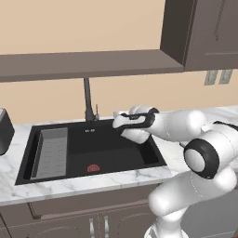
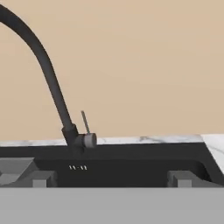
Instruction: Turn on the sink faucet and place the jug under the water for a few seconds to fill it up.
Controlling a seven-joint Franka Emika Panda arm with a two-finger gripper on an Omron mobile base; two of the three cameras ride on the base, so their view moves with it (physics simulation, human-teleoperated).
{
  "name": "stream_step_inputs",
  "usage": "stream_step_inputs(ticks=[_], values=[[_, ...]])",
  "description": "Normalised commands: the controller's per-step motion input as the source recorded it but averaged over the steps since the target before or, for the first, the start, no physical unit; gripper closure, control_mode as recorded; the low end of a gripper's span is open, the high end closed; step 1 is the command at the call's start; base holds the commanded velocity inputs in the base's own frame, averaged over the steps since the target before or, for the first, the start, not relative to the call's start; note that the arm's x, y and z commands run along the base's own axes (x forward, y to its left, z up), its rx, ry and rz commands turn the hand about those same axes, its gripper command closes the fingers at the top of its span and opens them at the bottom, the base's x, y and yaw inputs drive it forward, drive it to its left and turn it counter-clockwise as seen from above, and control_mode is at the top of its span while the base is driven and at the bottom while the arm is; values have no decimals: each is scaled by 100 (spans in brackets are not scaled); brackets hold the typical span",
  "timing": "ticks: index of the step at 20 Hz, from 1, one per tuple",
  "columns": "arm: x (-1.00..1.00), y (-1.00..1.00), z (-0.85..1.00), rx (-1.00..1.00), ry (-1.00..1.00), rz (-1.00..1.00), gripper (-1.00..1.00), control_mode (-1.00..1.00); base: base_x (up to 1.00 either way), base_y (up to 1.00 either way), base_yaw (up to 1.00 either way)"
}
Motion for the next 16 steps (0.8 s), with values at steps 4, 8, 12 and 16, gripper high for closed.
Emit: stream_step_inputs(ticks=[4,8,12,16], values=[[6,35,-4,0,-7,2,-100,-100,0,0,0],[0,-1,-24,0,-14,8,-100,-100,0,0,0],[1,-9,-1,1,-2,3,-100,-100,0,0,0],[14,7,0,0,3,0,-100,-100,0,0,0]])
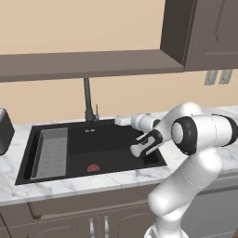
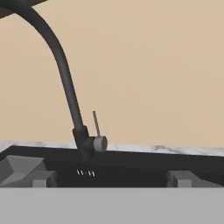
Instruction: Turn on the sink faucet and place the jug under the water for a few seconds to fill it up.
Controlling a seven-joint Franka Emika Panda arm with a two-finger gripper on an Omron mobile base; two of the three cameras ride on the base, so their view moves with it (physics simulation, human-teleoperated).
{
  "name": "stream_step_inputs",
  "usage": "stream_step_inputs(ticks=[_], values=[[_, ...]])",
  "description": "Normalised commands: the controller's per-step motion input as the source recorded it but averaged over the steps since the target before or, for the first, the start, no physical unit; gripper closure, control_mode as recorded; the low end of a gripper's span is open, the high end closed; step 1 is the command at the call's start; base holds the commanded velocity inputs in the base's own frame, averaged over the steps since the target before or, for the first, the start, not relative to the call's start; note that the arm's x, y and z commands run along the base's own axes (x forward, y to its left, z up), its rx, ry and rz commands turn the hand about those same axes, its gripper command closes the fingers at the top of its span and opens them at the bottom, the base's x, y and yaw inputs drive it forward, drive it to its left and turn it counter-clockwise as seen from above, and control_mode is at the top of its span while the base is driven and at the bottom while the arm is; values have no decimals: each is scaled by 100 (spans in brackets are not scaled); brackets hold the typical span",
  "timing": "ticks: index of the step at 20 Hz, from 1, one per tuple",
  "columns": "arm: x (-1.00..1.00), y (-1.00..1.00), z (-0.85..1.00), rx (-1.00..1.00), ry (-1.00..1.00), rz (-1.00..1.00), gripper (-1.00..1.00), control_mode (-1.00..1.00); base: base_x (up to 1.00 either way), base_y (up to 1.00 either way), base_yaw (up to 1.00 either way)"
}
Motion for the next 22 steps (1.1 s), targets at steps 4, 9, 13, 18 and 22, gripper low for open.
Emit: stream_step_inputs(ticks=[4,9,13,18,22], values=[[23,21,0,0,1,0,-100,-100,0,0,0],[30,33,-1,0,-1,0,-100,-100,0,0,0],[39,35,-15,0,-5,0,-100,-100,0,0,0],[29,14,-29,0,-7,5,-100,-100,0,0,0],[4,16,-36,0,-14,10,-100,-100,0,0,0]])
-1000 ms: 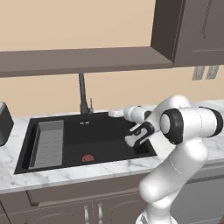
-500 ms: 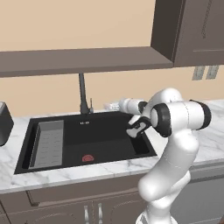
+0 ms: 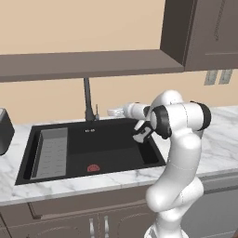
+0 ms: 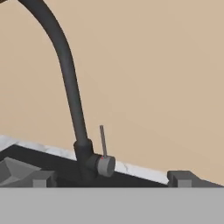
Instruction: Turn on the sink faucet and place the jug under the water for a few seconds to fill it up.
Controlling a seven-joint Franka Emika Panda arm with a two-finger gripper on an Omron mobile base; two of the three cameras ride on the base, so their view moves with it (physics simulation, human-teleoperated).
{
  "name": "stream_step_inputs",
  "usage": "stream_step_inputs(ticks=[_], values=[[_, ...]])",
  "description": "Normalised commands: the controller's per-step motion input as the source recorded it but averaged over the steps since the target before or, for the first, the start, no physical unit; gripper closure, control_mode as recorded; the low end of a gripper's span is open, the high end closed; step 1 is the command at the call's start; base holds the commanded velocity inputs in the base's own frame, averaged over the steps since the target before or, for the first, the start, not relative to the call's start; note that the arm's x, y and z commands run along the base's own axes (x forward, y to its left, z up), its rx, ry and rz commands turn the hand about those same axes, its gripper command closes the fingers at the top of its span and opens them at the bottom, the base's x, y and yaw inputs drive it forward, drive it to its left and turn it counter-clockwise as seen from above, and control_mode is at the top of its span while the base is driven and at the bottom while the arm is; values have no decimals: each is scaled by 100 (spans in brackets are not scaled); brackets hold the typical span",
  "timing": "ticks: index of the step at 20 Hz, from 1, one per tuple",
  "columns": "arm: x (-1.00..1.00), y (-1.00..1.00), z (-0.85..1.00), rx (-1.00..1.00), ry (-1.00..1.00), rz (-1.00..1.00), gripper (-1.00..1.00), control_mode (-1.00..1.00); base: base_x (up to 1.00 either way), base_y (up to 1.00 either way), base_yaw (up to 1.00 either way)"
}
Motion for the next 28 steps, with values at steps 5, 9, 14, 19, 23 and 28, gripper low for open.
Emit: stream_step_inputs(ticks=[5,9,14,19,23,28], values=[[11,26,-33,0,-14,9,-100,-100,0,0,0],[4,30,-32,0,-16,8,-100,-100,0,0,0],[-2,12,-35,0,-19,9,-100,-100,0,0,0],[23,7,-43,0,-11,7,-100,-100,0,0,0],[37,4,-47,0,-6,8,-100,-100,0,0,0],[44,0,-46,0,-7,7,-100,-100,0,0,0]])
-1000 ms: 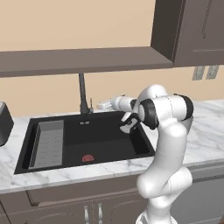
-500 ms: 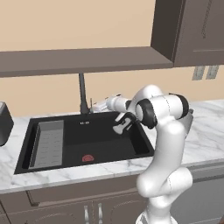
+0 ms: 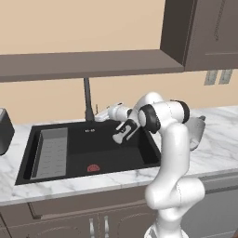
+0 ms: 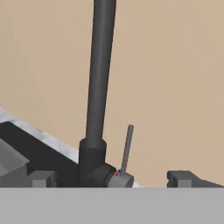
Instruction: Turn on the sink faucet and place the jug under the water for a few seconds to fill it up.
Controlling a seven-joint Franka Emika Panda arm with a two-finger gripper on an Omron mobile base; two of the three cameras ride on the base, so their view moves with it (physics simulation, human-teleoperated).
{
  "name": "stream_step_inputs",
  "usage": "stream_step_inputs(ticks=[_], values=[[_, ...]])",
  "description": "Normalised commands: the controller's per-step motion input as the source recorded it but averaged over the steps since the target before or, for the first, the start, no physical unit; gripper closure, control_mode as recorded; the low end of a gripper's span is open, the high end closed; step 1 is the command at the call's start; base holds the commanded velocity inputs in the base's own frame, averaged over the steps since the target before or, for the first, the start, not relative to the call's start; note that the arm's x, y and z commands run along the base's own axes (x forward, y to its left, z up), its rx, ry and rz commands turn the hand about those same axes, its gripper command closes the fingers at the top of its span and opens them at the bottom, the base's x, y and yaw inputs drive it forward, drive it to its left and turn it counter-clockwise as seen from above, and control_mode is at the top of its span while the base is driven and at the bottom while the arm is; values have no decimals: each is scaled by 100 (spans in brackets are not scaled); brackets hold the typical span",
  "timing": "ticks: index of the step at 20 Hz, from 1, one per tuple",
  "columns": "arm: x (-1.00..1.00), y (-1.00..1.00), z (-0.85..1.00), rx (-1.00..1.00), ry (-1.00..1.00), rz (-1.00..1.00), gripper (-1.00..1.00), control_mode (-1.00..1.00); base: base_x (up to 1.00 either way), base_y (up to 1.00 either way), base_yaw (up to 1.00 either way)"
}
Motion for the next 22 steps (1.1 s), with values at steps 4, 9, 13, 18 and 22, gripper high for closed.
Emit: stream_step_inputs(ticks=[4,9,13,18,22], values=[[38,0,-35,0,-13,8,-100,-100,0,0,0],[30,0,-16,3,-15,8,-100,-100,0,0,0],[37,0,-12,2,-13,7,-100,-100,0,0,0],[29,-1,-21,3,-10,9,-100,-100,0,0,0],[28,0,-25,3,-6,10,-100,-100,0,0,0]])
